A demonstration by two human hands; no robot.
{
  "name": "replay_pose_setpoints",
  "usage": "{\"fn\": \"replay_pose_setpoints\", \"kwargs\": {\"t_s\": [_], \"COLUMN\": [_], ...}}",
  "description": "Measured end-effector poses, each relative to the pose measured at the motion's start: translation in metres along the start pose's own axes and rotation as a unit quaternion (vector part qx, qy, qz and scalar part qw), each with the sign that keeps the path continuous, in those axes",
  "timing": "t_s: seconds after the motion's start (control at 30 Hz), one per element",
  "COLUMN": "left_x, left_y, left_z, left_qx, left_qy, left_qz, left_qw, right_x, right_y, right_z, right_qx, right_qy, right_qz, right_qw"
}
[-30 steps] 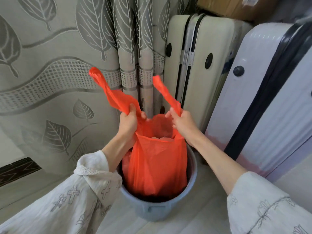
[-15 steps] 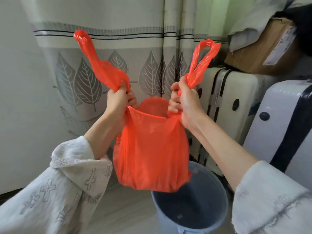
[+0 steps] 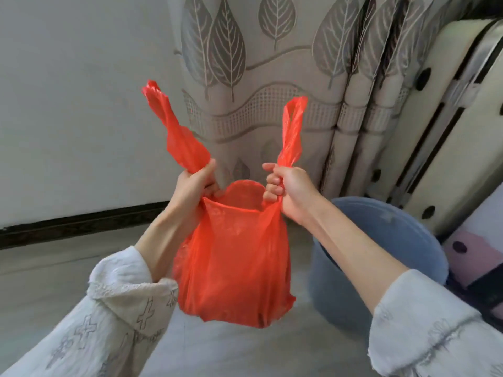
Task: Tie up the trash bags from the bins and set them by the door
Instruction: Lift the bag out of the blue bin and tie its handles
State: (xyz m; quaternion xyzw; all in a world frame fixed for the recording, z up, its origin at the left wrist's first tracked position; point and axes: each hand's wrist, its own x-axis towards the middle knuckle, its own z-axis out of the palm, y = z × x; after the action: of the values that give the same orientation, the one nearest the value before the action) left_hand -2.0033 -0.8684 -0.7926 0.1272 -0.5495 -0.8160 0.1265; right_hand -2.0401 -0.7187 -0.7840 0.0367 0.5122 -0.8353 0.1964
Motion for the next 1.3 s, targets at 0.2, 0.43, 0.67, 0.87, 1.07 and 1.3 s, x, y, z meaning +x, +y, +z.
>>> {"fn": "replay_pose_setpoints", "kwargs": {"t_s": [0.2,0.43,0.67,0.87,1.07,1.3], "left_x": [-0.023,-0.034,-0.023,-0.019,-0.024,-0.02], "left_y": [-0.103,-0.157,-0.159,-0.157,-0.16,-0.156], "left_z": [-0.053,-0.066,-0.061,-0.07,-0.06,-0.05], "left_qx": [0.002,-0.059,0.065,0.004,0.24,0.476], "left_qy": [0.043,0.038,0.003,-0.062,-0.196,-0.231], "left_qz": [-0.105,-0.176,-0.214,-0.239,-0.192,-0.124], "left_qw": [0.994,0.982,0.975,0.969,0.931,0.839], "right_x": [0.0,-0.005,0.011,0.025,0.028,0.015], "right_y": [0.099,0.141,0.147,0.153,0.165,0.146], "right_z": [-0.052,-0.09,-0.097,-0.097,-0.099,-0.106], "right_qx": [-0.056,-0.087,-0.245,-0.221,-0.393,-0.242], "right_qy": [0.066,0.072,0.107,0.112,0.09,-0.07], "right_qz": [0.061,0.087,0.132,0.161,0.117,0.192], "right_qw": [0.994,0.99,0.955,0.955,0.908,0.948]}}
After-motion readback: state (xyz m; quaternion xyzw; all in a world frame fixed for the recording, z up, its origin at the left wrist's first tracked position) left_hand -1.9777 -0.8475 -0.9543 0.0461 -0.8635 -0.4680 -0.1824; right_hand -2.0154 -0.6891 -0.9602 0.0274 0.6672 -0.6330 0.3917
